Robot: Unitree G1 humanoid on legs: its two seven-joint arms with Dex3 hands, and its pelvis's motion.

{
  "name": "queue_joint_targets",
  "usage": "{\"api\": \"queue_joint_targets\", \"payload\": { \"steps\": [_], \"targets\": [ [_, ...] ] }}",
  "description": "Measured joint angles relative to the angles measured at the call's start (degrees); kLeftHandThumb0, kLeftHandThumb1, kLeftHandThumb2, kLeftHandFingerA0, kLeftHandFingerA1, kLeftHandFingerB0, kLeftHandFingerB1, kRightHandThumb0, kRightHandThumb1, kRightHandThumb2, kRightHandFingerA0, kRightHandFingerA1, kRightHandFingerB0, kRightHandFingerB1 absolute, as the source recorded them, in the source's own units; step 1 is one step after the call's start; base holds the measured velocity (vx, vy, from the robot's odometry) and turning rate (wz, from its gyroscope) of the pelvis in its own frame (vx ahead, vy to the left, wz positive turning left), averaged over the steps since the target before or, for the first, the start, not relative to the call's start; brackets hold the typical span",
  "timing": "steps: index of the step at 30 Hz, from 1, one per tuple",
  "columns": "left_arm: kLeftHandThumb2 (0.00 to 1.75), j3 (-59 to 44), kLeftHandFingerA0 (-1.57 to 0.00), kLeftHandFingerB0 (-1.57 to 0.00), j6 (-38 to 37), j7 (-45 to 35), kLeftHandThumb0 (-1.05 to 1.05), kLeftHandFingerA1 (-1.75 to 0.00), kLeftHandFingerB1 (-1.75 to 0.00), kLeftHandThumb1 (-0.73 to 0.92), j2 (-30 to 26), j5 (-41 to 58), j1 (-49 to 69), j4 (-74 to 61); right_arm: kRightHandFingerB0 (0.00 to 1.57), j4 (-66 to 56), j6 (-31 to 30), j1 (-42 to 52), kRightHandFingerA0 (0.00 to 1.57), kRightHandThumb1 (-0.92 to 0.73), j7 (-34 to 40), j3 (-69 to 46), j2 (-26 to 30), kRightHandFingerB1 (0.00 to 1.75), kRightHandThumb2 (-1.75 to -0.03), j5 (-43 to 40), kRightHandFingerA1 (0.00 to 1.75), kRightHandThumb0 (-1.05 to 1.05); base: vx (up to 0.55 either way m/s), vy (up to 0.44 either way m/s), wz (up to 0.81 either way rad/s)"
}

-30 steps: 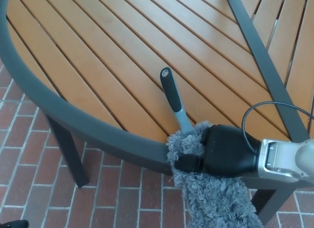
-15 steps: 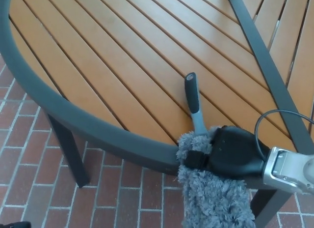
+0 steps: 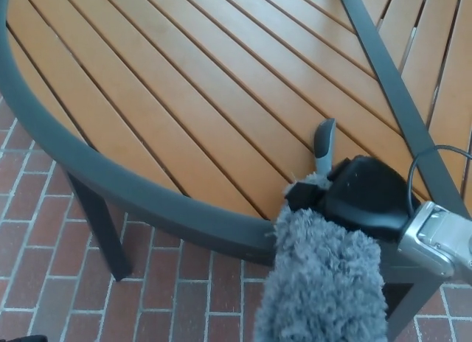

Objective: The robot uses its right hand to pick up the grey duster kept on the edge of the round table outside, turn around and walk towards the square table and place the duster in a container kept on the middle of the desk

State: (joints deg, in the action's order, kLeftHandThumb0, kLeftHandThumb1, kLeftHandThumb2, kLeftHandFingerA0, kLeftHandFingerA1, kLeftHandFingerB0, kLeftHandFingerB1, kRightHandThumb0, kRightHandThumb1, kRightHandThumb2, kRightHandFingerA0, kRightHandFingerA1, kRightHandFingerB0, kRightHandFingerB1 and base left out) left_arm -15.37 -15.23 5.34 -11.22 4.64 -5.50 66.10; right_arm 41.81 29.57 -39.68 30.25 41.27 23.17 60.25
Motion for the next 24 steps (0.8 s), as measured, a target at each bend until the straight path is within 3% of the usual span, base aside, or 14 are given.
{"api": "queue_joint_targets", "payload": {
  "steps": [1,3,5,6,9,10,20,21,23,24],
  "targets": [
    [0.92,0.0,-0.95,-0.91,0.0,0.0,-0.05,-0.94,-0.71,0.58,0.0,0.0,0.1,0.0,0.74,-1.0,0.0,0.8,0.87,-0.61,-0.7,-1.7,-0.8,1.6,-1.16,-1.3,1.75,-0.25,0.0,0.0,0.0],
    [0.92,0.1,-0.95,-0.9,0.0,0.0,-0.05,-0.92,-0.7,0.59,0.0,0.0,0.2,0.0,0.75,-1.9,-0.1,1.6,0.92,-0.55,-1.4,-3.2,-1.6,1.58,-1.25,-2.5,1.75,-0.21,0.0,0.0,0.0],
    [0.92,0.1,-0.95,-0.9,0.0,0.0,-0.05,-0.92,-0.7,0.59,0.0,0.0,0.3,0.0,0.75,-2.7,-0.1,2.1,0.92,-0.55,-2.0,-4.9,-2.6,1.58,-1.25,-4.0,1.75,-0.21,0.0,0.0,0.0],
    [1.1,0.1,-0.95,-0.82,0.0,0.0,-0.03,-0.96,-0.83,0.51,0.0,0.0,0.3,0.0,0.74,-3.4,0.0,2.5,0.89,-0.53,-2.5,-6.4,-3.3,1.66,-1.23,-5.2,1.75,-0.21,0.0,0.0,0.0],
    [1.1,0.1,-0.95,-0.82,0.0,0.0,-0.03,-0.96,-0.83,0.51,0.0,0.0,0.3,0.1,0.74,-4.3,0.1,3.0,0.89,-0.53,-3.4,-8.7,-4.2,1.66,-1.23,-7.2,1.75,-0.21,0.0,0.0,0.0],
    [1.01,0.2,-0.94,-0.91,0.0,0.0,0.0,-0.93,-0.71,0.53,0.0,0.0,0.3,0.1,0.73,-5.0,0.1,3.2,0.94,-0.48,-4.2,-10.5,-4.7,1.68,-1.3,-8.7,1.75,-0.23,0.0,0.0,0.0],
    [0.98,0.3,-0.94,-0.91,0.0,0.0,-0.02,-0.92,-0.7,0.54,0.0,0.0,0.8,0.1,0.73,-9.7,0.5,4.1,0.94,-0.49,-7.6,-17.7,-4.9,1.68,-1.28,-15.1,1.75,-0.23,0.0,0.0,0.0],
    [1.01,0.3,-0.97,-0.9,0.0,0.0,-0.02,-0.94,-0.69,0.51,0.0,0.0,1.0,0.1,0.72,-10.9,0.6,4.4,0.91,-0.52,-8.4,-19.2,-4.9,1.67,-1.2,-16.6,1.75,-0.21,0.0,0.0,0.0],
    [1.01,0.3,-0.97,-0.9,0.0,0.0,-0.02,-0.94,-0.69,0.51,0.0,0.0,1.0,0.1,0.72,-10.9,0.6,4.4,0.91,-0.52,-8.4,-19.2,-4.9,1.67,-1.2,-16.6,1.75,-0.21,0.0,0.0,0.0],
    [0.96,0.3,-0.94,-0.89,0.0,0.0,-0.04,-0.91,-0.7,0.54,0.0,0.0,1.0,0.1,0.76,-10.9,0.6,4.4,0.89,-0.52,-8.4,-19.2,-4.9,1.59,-1.13,-16.6,1.75,-0.19,0.0,0.0,0.0]
  ]
}}
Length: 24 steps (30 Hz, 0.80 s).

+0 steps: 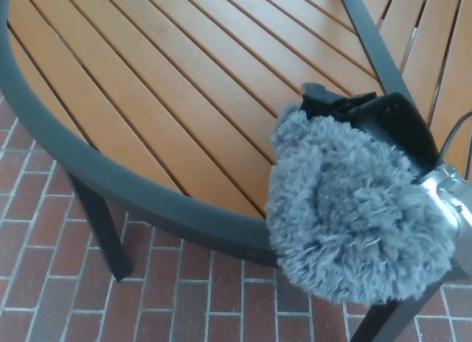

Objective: The robot uses its right hand to pick up the grey duster kept on the edge of the round table outside, turn around and walk towards the square table and place the duster in a container kept on the middle of the desk

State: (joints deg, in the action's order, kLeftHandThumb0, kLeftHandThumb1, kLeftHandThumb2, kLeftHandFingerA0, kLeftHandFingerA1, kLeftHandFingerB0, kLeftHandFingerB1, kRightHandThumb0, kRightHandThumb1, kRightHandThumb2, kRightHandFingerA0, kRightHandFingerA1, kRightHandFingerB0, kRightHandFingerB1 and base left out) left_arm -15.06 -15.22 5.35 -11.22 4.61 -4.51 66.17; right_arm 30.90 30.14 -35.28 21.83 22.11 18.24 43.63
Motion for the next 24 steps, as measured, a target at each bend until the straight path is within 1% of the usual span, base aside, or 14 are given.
{"api": "queue_joint_targets", "payload": {
  "steps": [3,5,6,7,10,12,13,15,18,19,21,22,23,24],
  "targets": [
    [0.96,0.0,-0.94,-0.89,-0.3,0.0,-0.04,-0.91,-0.7,0.54,-0.1,-0.1,0.5,0.1,0.76,-2.0,0.1,0.9,0.89,-0.52,-2.0,-2.4,0.0,1.59,-1.13,-3.6,1.75,-0.19,0.0,0.0,0.0],
    [0.96,0.0,-0.94,-0.89,-0.6,0.0,-0.04,-0.91,-0.7,0.54,-0.2,-0.1,0.2,0.1,0.76,-6.6,0.3,2.0,0.89,-0.52,-4.1,-4.7,4.0,1.59,-1.13,-4.4,1.75,-0.19,0.0,0.0,0.0],
    [0.99,0.0,-0.94,-0.92,-0.6,0.0,-0.04,-0.94,-0.71,0.53,-0.2,0.0,0.2,0.1,0.76,-9.3,0.4,2.0,0.88,-0.57,-5.2,-6.5,7.4,1.56,-1.01,-4.7,1.74,-0.25,0.0,0.0,0.0],
    [0.98,0.0,-0.95,-0.92,-0.6,0.1,-0.04,-0.94,-0.71,0.54,-0.2,0.0,0.1,0.1,0.86,-10.4,0.4,2.2,0.9,-0.62,-5.8,-7.2,8.7,1.11,-0.74,-4.8,1.69,-0.27,0.0,0.0,0.0],
    [0.98,0.0,-0.95,-0.92,-0.7,0.1,-0.04,-0.94,-0.71,0.54,-0.3,0.0,-0.1,0.0,0.86,-13.0,0.9,3.1,0.9,-0.62,-6.6,-9.3,12.6,1.11,-0.74,-5.0,1.69,-0.27,0.0,0.0,0.0],
    [0.98,0.0,-0.95,-0.92,-0.7,0.1,-0.04,-0.94,-0.71,0.54,-0.3,0.0,-0.6,0.0,0.86,-16.4,1.7,6.5,0.9,-0.62,-6.8,-12.5,18.8,1.11,-0.74,-4.5,1.69,-0.27,0.0,0.0,0.0],
    [0.98,-0.1,-0.97,-0.92,-0.7,0.0,-0.03,-0.92,-0.7,0.52,-0.4,0.0,-0.7,0.0,0.8,-17.5,2.0,7.7,0.89,-0.57,-6.9,-13.5,20.6,1.38,-0.75,-4.2,1.72,-0.24,0.0,0.0,0.0],
    [0.98,-0.1,-0.97,-0.92,-0.7,0.1,-0.03,-0.92,-0.7,0.52,-0.5,0.0,-1.0,-0.1,0.8,-20.5,2.6,10.6,0.89,-0.57,-6.9,-16.1,24.8,1.38,-0.75,-3.4,1.72,-0.24,0.0,0.0,0.0],
    [1.04,-0.1,-0.98,-0.93,-0.7,0.1,0.01,-0.92,-0.69,0.49,-0.6,0.0,-1.2,-0.1,0.76,-22.8,2.9,12.7,0.87,-0.56,-6.9,-18.3,27.5,1.4,-0.68,-2.6,1.73,-0.23,0.0,0.0,0.0],
    [1.01,-0.1,-0.98,-0.94,-0.7,0.1,-0.02,-0.91,-0.69,0.51,-0.6,0.0,-1.2,-0.1,0.74,-22.8,2.9,12.7,0.87,-0.59,-6.9,-18.3,27.5,1.49,-0.63,-2.6,1.72,-0.26,0.0,0.0,0.0],
    [1.01,-0.1,-0.98,-0.94,-0.8,0.1,-0.02,-0.91,-0.69,0.51,-1.5,0.0,-1.8,-0.2,0.74,-29.2,3.5,18.2,0.87,-0.59,-6.3,-25.8,34.3,1.49,-0.63,0.1,1.72,-0.26,0.0,0.0,0.0],
    [1.01,-0.1,-0.96,-0.93,-0.9,0.1,0.0,-0.92,-0.68,0.52,-1.8,0.0,-1.8,-0.3,0.81,-30.3,3.6,19.8,0.88,-0.54,-6.1,-28.1,35.8,1.34,-0.65,0.7,1.7,-0.29,0.0,0.0,0.0],
    [1.01,-0.1,-0.96,-0.93,-0.9,0.1,0.0,-0.92,-0.68,0.52,-1.8,0.0,-1.8,-0.3,0.81,-30.3,3.6,19.8,0.88,-0.54,-6.1,-28.1,35.8,1.34,-0.65,0.7,1.7,-0.29,0.0,0.0,0.0],
    [1.0,-0.1,-0.95,-0.92,-0.9,0.1,-0.03,-0.92,-0.69,0.54,-1.8,0.0,-1.8,-0.3,0.91,-30.3,3.6,19.8,0.9,-0.53,-6.1,-28.1,35.8,1.0,-0.61,0.7,1.67,-0.3,0.0,0.0,0.0]
  ]
}}
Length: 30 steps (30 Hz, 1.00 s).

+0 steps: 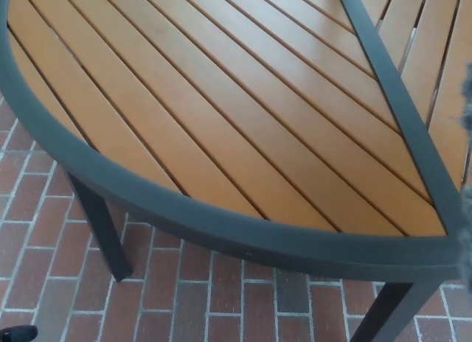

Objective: The robot uses its right hand to pick up the grey duster kept on the edge of the round table outside, turn around and walk towards the square table and place the duster in a container kept on the middle of the desk

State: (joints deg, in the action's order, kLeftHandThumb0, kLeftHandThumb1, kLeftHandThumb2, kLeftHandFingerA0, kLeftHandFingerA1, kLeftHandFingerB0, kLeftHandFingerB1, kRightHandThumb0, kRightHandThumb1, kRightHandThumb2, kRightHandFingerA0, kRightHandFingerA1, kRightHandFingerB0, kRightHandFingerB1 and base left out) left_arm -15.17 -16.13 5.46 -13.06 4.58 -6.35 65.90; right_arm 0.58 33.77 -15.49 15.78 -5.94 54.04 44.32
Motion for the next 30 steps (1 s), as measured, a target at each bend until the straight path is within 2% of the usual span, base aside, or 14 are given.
{"api": "queue_joint_targets", "payload": {
  "steps": [5,6,8,9,10,11,17,18,19,20,25,26,27,30],
  "targets": [
    [1.0,0.1,-0.96,-0.93,-0.1,0.3,-0.01,-0.91,-0.69,0.52,-0.7,-0.1,-0.1,0.0,0.88,-4.4,0.1,7.5,0.93,-0.46,0.1,-10.2,4.8,1.11,-0.67,2.1,1.64,-0.28,0.0,0.0,0.0],
    [1.1,0.1,-0.94,-0.85,-0.1,0.3,0.01,-0.94,-0.84,0.48,-0.7,-0.1,-0.1,0.0,0.85,-4.8,0.0,8.0,0.95,-0.46,0.0,-10.8,4.9,1.32,-0.73,2.3,1.7,-0.28,0.0,0.0,0.0],
    [1.1,0.2,-0.94,-0.85,-0.1,0.3,0.01,-0.94,-0.84,0.48,-0.8,-0.1,-0.1,0.0,0.85,-6.8,-0.9,10.8,0.95,-0.46,-1.1,-14.3,5.3,1.32,-0.73,3.0,1.7,-0.28,0.0,0.0,-0.1],
    [1.04,0.2,-0.95,-0.95,-0.1,0.3,0.0,-0.91,-0.68,0.51,-0.8,-0.1,-0.1,0.0,0.86,-7.1,-1.2,11.2,0.93,-0.47,-1.3,-14.8,5.3,1.31,-0.65,3.1,1.68,-0.28,0.0,0.0,0.0],
    [1.04,0.2,-0.95,-0.95,-0.1,0.3,0.0,-0.91,-0.68,0.51,-0.8,-0.1,0.0,0.0,0.86,-7.6,-1.4,11.6,0.93,-0.47,-1.6,-15.2,5.3,1.31,-0.65,3.3,1.68,-0.28,0.0,0.0,-0.09],
    [1.08,0.2,-0.94,-0.86,-0.1,0.3,-0.02,-0.95,-0.84,0.49,-0.8,-0.1,0.0,0.0,0.97,-7.6,-1.4,11.6,0.92,-0.52,-1.6,-15.2,5.3,0.93,-0.61,3.3,1.63,-0.24,0.0,0.0,0.0],
    [1.08,0.1,-0.94,-0.85,-0.4,0.3,-0.03,-0.96,-0.84,0.49,-1.4,-0.1,0.1,0.2,0.97,-11.0,-4.3,15.7,0.92,-0.53,-5.3,-18.7,5.0,0.89,-0.64,3.9,1.58,-0.25,0.0,0.0,-0.14],
    [0.98,0.1,-0.96,-0.94,-0.4,0.3,-0.03,-0.93,-0.69,0.54,-1.6,-0.1,0.4,0.3,0.95,-11.6,-5.1,17.3,0.93,-0.49,-6.8,-19.4,4.4,1.0,-0.66,3.6,1.51,-0.22,0.0,0.0,-0.33],
    [0.98,0.1,-0.96,-0.94,-0.4,0.3,-0.03,-0.93,-0.69,0.54,-1.6,-0.1,0.4,0.3,0.95,-11.8,-5.5,17.9,0.93,-0.49,-7.5,-19.6,4.2,1.0,-0.66,3.5,1.51,-0.22,0.0,0.0,-0.38],
    [1.02,0.1,-0.98,-0.95,-0.4,0.3,-0.04,-0.94,-0.7,0.53,-1.6,-0.1,0.4,0.3,0.84,-11.8,-5.5,17.9,0.91,-0.56,-7.5,-19.6,4.2,1.18,-0.74,3.5,1.57,-0.17,0.0,0.0,-0.38],
    [1.03,0.1,-1.0,-0.95,-0.4,0.3,-0.03,-0.97,-0.71,0.53,-1.3,0.0,0.5,0.5,0.76,-12.0,-6.8,21.7,0.9,-0.57,-9.2,-20.0,0.6,1.27,-0.79,2.5,1.62,-0.15,0.02,-0.064,-0.68],
    [1.1,0.1,-1.0,-0.87,-0.4,0.3,-0.02,-1.0,-0.85,0.49,-0.8,0.0,0.4,0.5,0.77,-12.6,-7.7,23.0,0.87,-0.53,-9.3,-20.6,-1.3,1.29,-0.79,2.4,1.65,-0.15,0.03,-0.106,-0.69],
    [1.05,0.1,-0.99,-0.95,-0.5,0.2,-0.04,-0.97,-0.72,0.51,-0.6,0.0,0.3,0.5,0.75,-13.1,-8.5,24.5,0.87,-0.55,-9.4,-20.7,-3.2,1.31,-0.83,2.5,1.7,-0.18,0.02,-0.045,-0.61],
    [1.06,0.0,-0.99,-0.95,-0.5,0.2,-0.04,-0.95,-0.72,0.5,-0.6,0.0,0.0,0.4,0.76,-15.1,-10.5,27.4,0.87,-0.54,-9.8,-20.7,-7.6,1.31,-0.83,2.5,1.71,-0.18,0.04,-0.06,-0.55]
  ]
}}
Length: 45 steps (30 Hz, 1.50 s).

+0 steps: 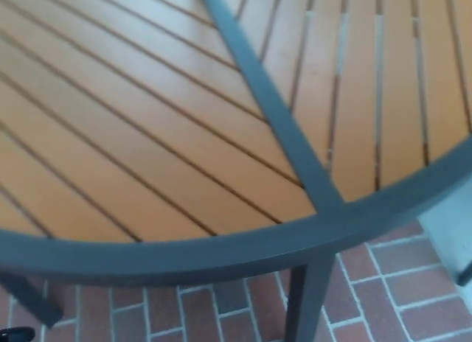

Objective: The robot uses its right hand to pick up the grey duster kept on the edge of the round table outside, turn around and walk towards the square table and place the duster in a container kept on the middle of the desk

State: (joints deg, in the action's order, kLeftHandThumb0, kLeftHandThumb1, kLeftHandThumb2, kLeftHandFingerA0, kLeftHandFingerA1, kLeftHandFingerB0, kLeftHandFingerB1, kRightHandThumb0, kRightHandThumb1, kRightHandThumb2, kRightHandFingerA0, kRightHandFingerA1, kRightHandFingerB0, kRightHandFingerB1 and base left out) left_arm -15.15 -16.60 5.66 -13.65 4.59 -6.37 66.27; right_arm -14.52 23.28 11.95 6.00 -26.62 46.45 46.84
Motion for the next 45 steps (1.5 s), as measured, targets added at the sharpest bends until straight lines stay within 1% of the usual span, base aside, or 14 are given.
{"api": "queue_joint_targets", "payload": {
  "steps": [1,2,11,12,16,17,21,24,25,38,39,42,44,45],
  "targets": [
    [1.06,0.0,-0.99,-0.95,0.0,0.0,-0.04,-0.95,-0.72,0.5,0.0,0.0,0.0,0.0,0.76,-0.6,-0.4,0.5,0.87,-0.54,-0.1,0.1,-0.9,1.31,-0.83,0.0,1.71,-0.18,0.01,-0.026,-0.73],
    [1.02,-0.1,-0.97,-0.95,0.0,0.0,-0.03,-0.93,-0.68,0.52,0.0,0.0,0.0,0.0,0.84,-1.5,-1.0,1.4,0.93,-0.53,-0.3,0.2,-2.1,1.16,-0.88,0.0,1.72,-0.19,0.02,0.039,-0.78],
    [1.02,-0.5,-0.98,-0.96,0.4,0.0,-0.04,-0.95,-0.69,0.52,-0.3,0.0,1.2,1.1,0.77,-9.5,-4.9,9.0,0.9,-0.51,-2.4,0.6,-10.6,1.28,-0.93,0.2,1.75,-0.21,0.04,0.175,-0.77],
    [1.02,-0.6,-0.98,-0.94,0.4,0.0,-0.04,-0.93,-0.68,0.53,-0.4,0.0,1.4,1.2,0.69,-10.6,-5.2,9.3,1.01,-0.55,-2.7,0.5,-11.0,1.31,-0.91,0.2,1.67,-0.1,-0.02,0.197,-0.62],
    [1.02,-0.9,-0.98,-0.94,1.3,0.2,-0.04,-0.93,-0.68,0.53,-0.4,0.1,2.9,1.8,0.69,-13.2,-6.5,11.0,1.01,-0.55,-4.1,-1.0,-12.3,1.31,-0.91,0.1,1.67,-0.1,-0.03,0.146,-0.76],
    [1.02,-0.9,-0.98,-0.95,1.9,0.2,-0.04,-0.95,-0.7,0.5,-0.4,0.1,3.1,2.1,0.76,-13.6,-6.9,11.5,0.88,-0.56,-4.5,-1.5,-12.5,1.24,-0.82,0.0,1.71,-0.17,-0.04,0.086,-0.78],
    [0.96,-1.1,-0.98,-0.97,3.6,0.1,-0.04,-0.95,-0.69,0.53,-0.1,0.2,3.8,2.4,0.81,-13.9,-7.5,12.7,0.89,-0.55,-5.4,-3.0,-12.6,1.14,-0.8,-0.4,1.69,-0.16,-0.06,0.027,-0.75],
    [0.96,-1.2,-0.98,-0.97,4.8,0.0,-0.04,-0.95,-0.69,0.53,0.3,0.2,4.0,2.5,0.81,-13.8,-7.7,12.9,0.89,-0.55,-5.8,-4.1,-12.4,1.14,-0.8,-1.1,1.69,-0.16,-0.1,-0.085,-0.63],
    [1.05,-1.3,-0.97,-0.96,5.0,-0.1,-0.02,-0.96,-0.69,0.49,0.4,0.2,4.0,2.5,0.76,-13.4,-7.8,13.1,0.88,-0.56,-6.1,-4.1,-12.7,1.26,-0.8,-1.3,1.68,-0.16,-0.11,-0.066,-0.28],
    [1.04,-1.1,-0.96,-0.99,4.8,-1.0,-0.02,-1.0,-0.7,0.51,0.7,0.0,2.3,1.1,0.82,-12.1,-9.1,12.9,0.9,-0.56,-8.0,-5.5,-12.4,1.16,-0.76,-3.6,1.62,-0.14,-0.18,0.012,-0.41],
    [1.06,-1.0,-0.91,-0.93,4.8,-1.1,-0.02,-0.92,-0.69,0.53,1.1,0.0,2.5,1.2,0.76,-12.1,-9.2,13.0,0.9,-0.56,-8.3,-5.4,-12.4,1.23,-0.76,-3.8,1.64,-0.13,-0.22,0.087,-0.3],
    [0.87,-1.0,-0.84,-0.88,4.5,-1.2,-0.08,-0.93,-0.71,0.55,0.0,-0.1,2.5,1.0,0.74,-12.3,-9.3,12.7,0.88,-0.58,-8.7,-5.5,-12.2,1.24,-0.72,-4.3,1.64,-0.13,-0.24,0.057,-0.35],
    [0.87,-0.2,-0.84,-0.88,4.3,-1.4,-0.08,-0.93,-0.71,0.55,-1.3,-0.4,2.9,0.8,0.74,-12.3,-9.3,12.0,0.88,-0.58,-8.9,-5.5,-12.0,1.24,-0.72,-4.7,1.64,-0.13,-0.25,0.09,-0.45],
    [0.57,0.2,-0.88,-0.94,4.2,-1.5,-0.37,-1.07,-0.69,0.56,-1.6,-0.5,3.0,0.8,0.88,-12.4,-9.3,12.0,0.89,-0.59,-8.9,-5.5,-12.0,0.92,-0.7,-4.7,1.59,-0.18,-0.22,0.074,-0.43]
  ]
}}
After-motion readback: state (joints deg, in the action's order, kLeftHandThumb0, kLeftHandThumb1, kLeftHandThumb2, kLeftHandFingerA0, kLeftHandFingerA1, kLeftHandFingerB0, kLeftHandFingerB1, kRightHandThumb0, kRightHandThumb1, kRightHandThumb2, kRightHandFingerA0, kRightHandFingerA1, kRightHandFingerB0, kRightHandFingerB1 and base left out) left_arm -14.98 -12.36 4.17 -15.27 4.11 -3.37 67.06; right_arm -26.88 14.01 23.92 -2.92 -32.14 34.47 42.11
